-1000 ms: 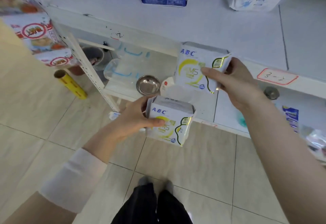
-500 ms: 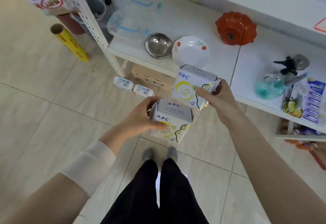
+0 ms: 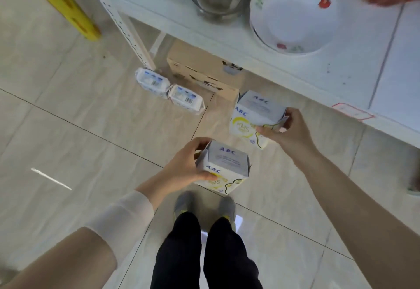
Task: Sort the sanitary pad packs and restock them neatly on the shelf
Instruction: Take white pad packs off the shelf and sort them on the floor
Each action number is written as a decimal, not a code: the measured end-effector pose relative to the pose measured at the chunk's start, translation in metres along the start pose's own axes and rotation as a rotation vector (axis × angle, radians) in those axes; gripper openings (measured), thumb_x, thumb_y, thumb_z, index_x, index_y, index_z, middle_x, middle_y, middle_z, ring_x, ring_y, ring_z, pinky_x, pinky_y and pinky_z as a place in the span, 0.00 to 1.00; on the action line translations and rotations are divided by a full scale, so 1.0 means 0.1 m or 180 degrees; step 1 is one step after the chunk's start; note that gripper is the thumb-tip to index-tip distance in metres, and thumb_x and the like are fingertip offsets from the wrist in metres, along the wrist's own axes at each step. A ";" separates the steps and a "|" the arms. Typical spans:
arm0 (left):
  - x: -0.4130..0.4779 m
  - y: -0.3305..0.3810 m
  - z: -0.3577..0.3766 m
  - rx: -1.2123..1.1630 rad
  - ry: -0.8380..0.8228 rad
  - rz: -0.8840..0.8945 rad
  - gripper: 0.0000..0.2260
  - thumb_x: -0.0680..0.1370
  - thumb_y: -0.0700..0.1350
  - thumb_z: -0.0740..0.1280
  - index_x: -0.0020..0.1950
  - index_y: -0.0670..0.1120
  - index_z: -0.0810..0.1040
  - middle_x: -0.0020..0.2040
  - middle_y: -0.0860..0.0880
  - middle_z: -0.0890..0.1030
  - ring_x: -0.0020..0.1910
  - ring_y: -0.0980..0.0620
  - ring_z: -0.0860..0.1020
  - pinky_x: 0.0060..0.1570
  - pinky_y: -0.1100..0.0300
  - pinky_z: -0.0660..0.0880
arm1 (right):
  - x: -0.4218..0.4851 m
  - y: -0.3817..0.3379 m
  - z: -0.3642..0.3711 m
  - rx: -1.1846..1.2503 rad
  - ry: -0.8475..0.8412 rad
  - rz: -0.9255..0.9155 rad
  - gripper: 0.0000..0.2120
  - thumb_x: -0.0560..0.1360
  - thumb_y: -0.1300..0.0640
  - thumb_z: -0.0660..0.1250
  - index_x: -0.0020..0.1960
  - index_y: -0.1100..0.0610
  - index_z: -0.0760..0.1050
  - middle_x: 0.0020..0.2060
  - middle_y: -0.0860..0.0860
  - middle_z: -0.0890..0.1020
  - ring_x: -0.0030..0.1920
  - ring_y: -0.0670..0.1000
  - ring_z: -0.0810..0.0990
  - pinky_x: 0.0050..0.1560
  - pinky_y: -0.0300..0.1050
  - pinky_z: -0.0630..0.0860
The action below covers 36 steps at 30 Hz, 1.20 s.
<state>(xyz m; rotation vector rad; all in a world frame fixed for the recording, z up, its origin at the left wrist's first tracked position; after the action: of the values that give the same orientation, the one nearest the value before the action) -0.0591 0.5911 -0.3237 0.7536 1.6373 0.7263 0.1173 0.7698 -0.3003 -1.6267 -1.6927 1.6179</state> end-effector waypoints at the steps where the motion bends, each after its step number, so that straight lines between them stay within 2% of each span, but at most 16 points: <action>1: 0.21 -0.24 0.02 0.0018 0.0025 0.0015 0.33 0.62 0.39 0.78 0.62 0.54 0.68 0.58 0.56 0.75 0.60 0.58 0.74 0.56 0.57 0.75 | 0.16 0.27 0.12 -0.0044 -0.0029 0.0009 0.30 0.60 0.59 0.80 0.56 0.54 0.68 0.54 0.50 0.77 0.55 0.48 0.76 0.57 0.43 0.73; 4: 0.79 -0.93 0.06 -0.0011 0.0115 -0.0043 0.33 0.62 0.38 0.78 0.60 0.57 0.68 0.58 0.57 0.75 0.60 0.57 0.74 0.57 0.58 0.75 | 0.59 0.99 0.47 -0.0162 -0.0042 0.0109 0.31 0.61 0.60 0.80 0.58 0.55 0.68 0.56 0.52 0.76 0.54 0.49 0.76 0.55 0.41 0.74; 7: 1.36 -1.55 0.14 0.0005 0.0143 -0.0011 0.34 0.59 0.41 0.79 0.60 0.57 0.69 0.59 0.55 0.75 0.59 0.58 0.74 0.56 0.59 0.74 | 1.05 1.61 0.80 -0.0090 -0.0080 0.0220 0.32 0.63 0.61 0.78 0.62 0.57 0.65 0.53 0.49 0.74 0.46 0.40 0.74 0.43 0.25 0.71; 10: 1.91 -2.06 0.20 -0.0061 0.0124 0.0056 0.34 0.61 0.37 0.80 0.61 0.54 0.68 0.59 0.54 0.74 0.56 0.65 0.73 0.50 0.72 0.72 | 1.54 2.13 1.14 -0.0082 -0.0222 0.0231 0.32 0.65 0.61 0.77 0.62 0.55 0.63 0.47 0.43 0.71 0.43 0.37 0.71 0.36 0.20 0.68; 11: 2.09 -2.20 0.22 -0.0063 0.0138 0.0072 0.34 0.62 0.36 0.79 0.62 0.53 0.68 0.59 0.55 0.74 0.55 0.66 0.73 0.48 0.74 0.72 | 1.71 2.28 1.24 -0.0085 -0.0261 0.0202 0.33 0.65 0.61 0.77 0.62 0.55 0.62 0.47 0.43 0.70 0.44 0.37 0.71 0.37 0.21 0.69; 14: 2.58 -2.62 0.23 -0.0004 0.0181 0.0158 0.34 0.62 0.37 0.79 0.62 0.54 0.68 0.57 0.58 0.74 0.56 0.64 0.74 0.47 0.73 0.73 | 2.16 2.63 1.51 -0.0067 -0.0364 0.0028 0.34 0.66 0.63 0.76 0.65 0.54 0.61 0.50 0.43 0.70 0.46 0.35 0.71 0.41 0.25 0.70; 17: 2.97 -2.94 0.19 -0.0050 0.0259 0.0258 0.33 0.62 0.35 0.79 0.59 0.56 0.68 0.54 0.61 0.74 0.52 0.69 0.74 0.45 0.75 0.71 | 2.56 2.88 1.75 -0.0066 -0.0508 -0.0224 0.34 0.66 0.67 0.75 0.64 0.52 0.61 0.51 0.44 0.71 0.46 0.34 0.72 0.40 0.24 0.71; 19: 3.16 -3.09 0.16 -0.0095 0.0324 0.0409 0.32 0.62 0.34 0.79 0.57 0.58 0.69 0.54 0.61 0.75 0.52 0.68 0.74 0.46 0.75 0.70 | 2.78 3.02 1.89 -0.0142 -0.0552 -0.0405 0.33 0.65 0.67 0.76 0.61 0.51 0.61 0.53 0.46 0.71 0.48 0.35 0.72 0.43 0.27 0.72; 21: 3.30 -3.19 0.15 -0.0158 0.0369 0.0550 0.32 0.62 0.34 0.78 0.56 0.59 0.68 0.54 0.60 0.75 0.54 0.68 0.74 0.48 0.74 0.70 | 2.91 3.11 1.99 -0.0158 -0.0555 -0.0531 0.33 0.64 0.66 0.76 0.60 0.51 0.60 0.52 0.43 0.71 0.48 0.34 0.73 0.47 0.29 0.73; 26: 3.42 -3.24 0.17 0.0006 0.0383 0.0931 0.32 0.63 0.37 0.79 0.61 0.51 0.68 0.57 0.58 0.74 0.57 0.66 0.73 0.54 0.72 0.69 | 2.99 3.14 2.10 -0.0284 -0.0601 -0.0892 0.33 0.64 0.67 0.76 0.59 0.53 0.59 0.50 0.40 0.70 0.46 0.25 0.71 0.48 0.27 0.72; 29: 3.44 -3.21 0.15 0.0135 0.0409 0.1054 0.33 0.64 0.38 0.78 0.63 0.49 0.67 0.58 0.59 0.73 0.57 0.69 0.72 0.53 0.75 0.67 | 3.00 3.12 2.10 -0.0319 -0.0730 -0.0831 0.33 0.65 0.66 0.76 0.60 0.51 0.60 0.51 0.39 0.70 0.48 0.28 0.71 0.47 0.27 0.73; 33: 3.42 -3.22 0.12 0.0302 0.0447 0.1144 0.37 0.63 0.37 0.78 0.68 0.45 0.65 0.63 0.51 0.72 0.62 0.62 0.70 0.57 0.75 0.66 | 2.99 3.07 2.03 -0.0323 -0.0955 -0.0699 0.29 0.72 0.58 0.70 0.68 0.48 0.62 0.55 0.38 0.72 0.58 0.36 0.70 0.49 0.25 0.69; 36: 3.37 -3.21 0.11 0.0497 0.0533 0.1238 0.41 0.61 0.40 0.80 0.69 0.49 0.62 0.65 0.53 0.70 0.62 0.66 0.68 0.60 0.76 0.63 | 3.01 3.05 1.98 -0.0405 -0.0862 -0.0781 0.21 0.75 0.54 0.66 0.66 0.45 0.65 0.63 0.43 0.72 0.64 0.45 0.70 0.61 0.38 0.69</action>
<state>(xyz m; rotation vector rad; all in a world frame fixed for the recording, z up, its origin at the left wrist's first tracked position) -0.1328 0.6652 -0.7772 1.1705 1.7322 0.9637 0.0147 0.8383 -0.7552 -1.2329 -2.0750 1.6958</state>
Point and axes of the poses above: each hand's wrist, its own x-axis towards the middle knuckle, its own z-axis out of the palm, y = z × x, the point moved 3 cm from there along x, towards the middle knuckle
